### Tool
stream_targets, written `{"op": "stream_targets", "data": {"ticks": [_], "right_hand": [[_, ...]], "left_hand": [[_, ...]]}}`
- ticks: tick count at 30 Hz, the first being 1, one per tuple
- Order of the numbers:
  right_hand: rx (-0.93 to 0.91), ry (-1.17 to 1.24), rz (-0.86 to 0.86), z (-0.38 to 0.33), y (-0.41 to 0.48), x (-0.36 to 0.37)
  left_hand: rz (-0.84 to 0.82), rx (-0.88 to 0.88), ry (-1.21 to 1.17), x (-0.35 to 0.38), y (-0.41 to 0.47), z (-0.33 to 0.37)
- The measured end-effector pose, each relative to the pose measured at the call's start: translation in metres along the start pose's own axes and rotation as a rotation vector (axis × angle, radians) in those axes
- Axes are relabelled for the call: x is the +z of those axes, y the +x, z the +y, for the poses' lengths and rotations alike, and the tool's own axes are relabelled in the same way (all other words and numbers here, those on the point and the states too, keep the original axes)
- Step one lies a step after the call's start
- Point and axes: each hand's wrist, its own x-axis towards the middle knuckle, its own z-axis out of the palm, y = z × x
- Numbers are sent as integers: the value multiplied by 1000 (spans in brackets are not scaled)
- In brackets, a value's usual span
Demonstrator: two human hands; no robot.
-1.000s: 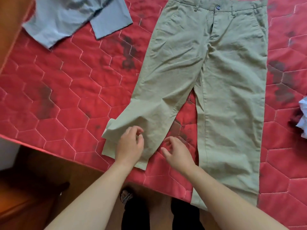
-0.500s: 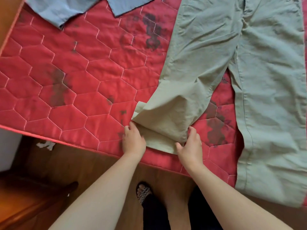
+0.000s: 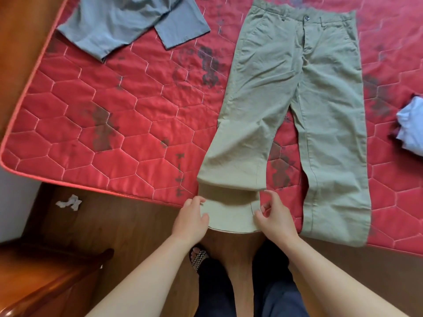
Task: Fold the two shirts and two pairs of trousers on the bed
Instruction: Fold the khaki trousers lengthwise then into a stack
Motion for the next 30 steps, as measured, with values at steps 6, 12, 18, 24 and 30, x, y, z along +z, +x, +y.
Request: {"op": "stream_targets", "data": {"ticks": [6, 12, 18, 24, 30], "right_hand": [[-55, -62, -31, -9, 29, -26], [-96, -13, 58, 0, 95, -56], [-129, 4, 102, 5, 193, -95], [-171, -44, 309, 6, 328, -148], [-24, -201, 287, 19, 428, -162]], "left_hand": [[40, 118, 180, -13, 26, 40], [-30, 255, 222, 1, 96, 103], [39, 324, 288, 8, 186, 178], [183, 375, 378, 13, 304, 253], [215, 426, 515, 33, 389, 273]]}}
